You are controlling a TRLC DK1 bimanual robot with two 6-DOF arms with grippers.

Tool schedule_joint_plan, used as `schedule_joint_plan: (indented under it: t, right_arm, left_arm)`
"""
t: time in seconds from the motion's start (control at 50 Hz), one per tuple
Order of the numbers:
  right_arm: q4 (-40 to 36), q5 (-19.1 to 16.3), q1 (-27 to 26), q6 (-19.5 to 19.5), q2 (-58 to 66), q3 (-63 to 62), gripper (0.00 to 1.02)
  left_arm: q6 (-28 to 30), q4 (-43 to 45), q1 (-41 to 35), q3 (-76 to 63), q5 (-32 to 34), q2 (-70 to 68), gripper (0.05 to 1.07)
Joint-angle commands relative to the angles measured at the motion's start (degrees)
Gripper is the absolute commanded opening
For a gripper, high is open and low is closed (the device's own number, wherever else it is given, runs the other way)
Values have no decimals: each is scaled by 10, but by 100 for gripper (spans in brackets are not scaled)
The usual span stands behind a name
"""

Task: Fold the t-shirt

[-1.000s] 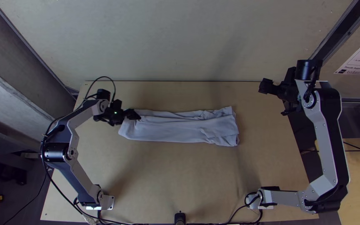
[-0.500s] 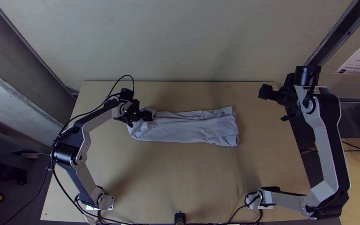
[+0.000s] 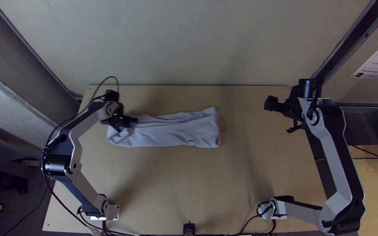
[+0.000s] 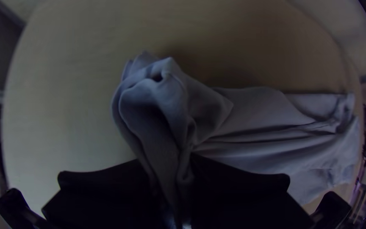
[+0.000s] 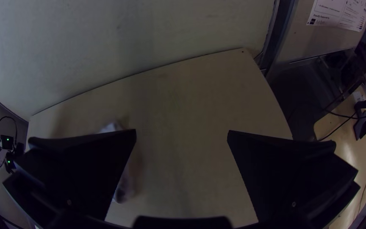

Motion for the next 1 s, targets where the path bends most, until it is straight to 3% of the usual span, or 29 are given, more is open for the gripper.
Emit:
schedule_joint_plan:
  t: [0.0,0.26,0.54,0.76,0.98]
  right_arm:
    - [21,2,7,23,-15,-26,99]
    - [52,3,9,27,-14,-56,99]
    - [57,2,5,27,-18,-68,99]
    - [62,3,5,27,-26,-69,99]
    - [63,3,-9,22,-41,-75,99]
  left_arm:
    - [70,-34,57,32,-35,-18,8]
    - [225,-57,180,117,-97,-24,8]
    - [337,-56,175,156,-228,-59,8]
    - [337,-101,79,153,-312,-93,8]
    - [255,-199,-16,198,-333,-74,8]
